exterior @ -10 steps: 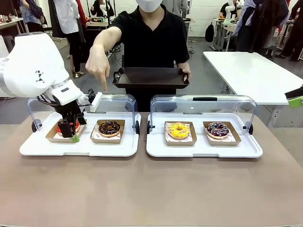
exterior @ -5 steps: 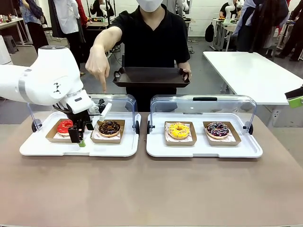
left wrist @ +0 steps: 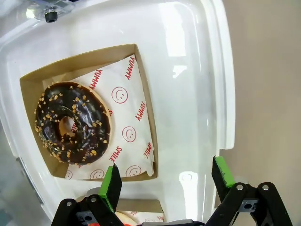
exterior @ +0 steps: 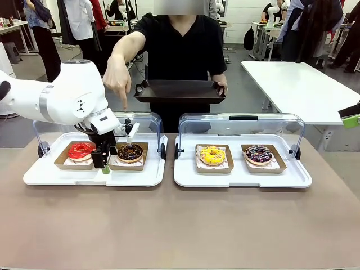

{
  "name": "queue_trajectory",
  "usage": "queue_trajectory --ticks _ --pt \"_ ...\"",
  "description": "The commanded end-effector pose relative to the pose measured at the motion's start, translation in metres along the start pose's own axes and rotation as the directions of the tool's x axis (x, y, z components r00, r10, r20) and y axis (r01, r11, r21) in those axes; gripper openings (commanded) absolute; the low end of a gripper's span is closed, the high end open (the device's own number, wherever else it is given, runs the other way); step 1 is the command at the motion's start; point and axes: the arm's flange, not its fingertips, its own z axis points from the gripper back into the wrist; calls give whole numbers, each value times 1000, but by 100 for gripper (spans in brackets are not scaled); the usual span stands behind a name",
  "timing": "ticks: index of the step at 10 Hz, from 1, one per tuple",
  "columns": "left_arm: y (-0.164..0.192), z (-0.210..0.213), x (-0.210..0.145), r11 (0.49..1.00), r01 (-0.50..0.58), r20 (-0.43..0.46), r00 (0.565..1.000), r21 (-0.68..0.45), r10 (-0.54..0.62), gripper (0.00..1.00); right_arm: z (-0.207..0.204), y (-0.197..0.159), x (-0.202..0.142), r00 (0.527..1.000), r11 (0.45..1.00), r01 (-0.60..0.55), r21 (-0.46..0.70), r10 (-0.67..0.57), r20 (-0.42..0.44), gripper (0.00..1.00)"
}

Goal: Provide the desired donut to the person.
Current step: Pick up and lift the Paper togo box containing the Donut pointed at by the person.

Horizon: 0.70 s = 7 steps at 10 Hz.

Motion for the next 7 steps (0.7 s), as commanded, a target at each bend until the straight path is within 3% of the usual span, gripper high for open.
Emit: queue_trajectory --ticks 1,7 --pt "7 -5 3 999 -28 -29 999 17 29 100 0 -2 0 999 1000 -9 10 9 30 100" --pt "21 -20 -2 998 -57 -27 998 8 57 100 0 -2 0 999 1000 -9 10 9 30 100"
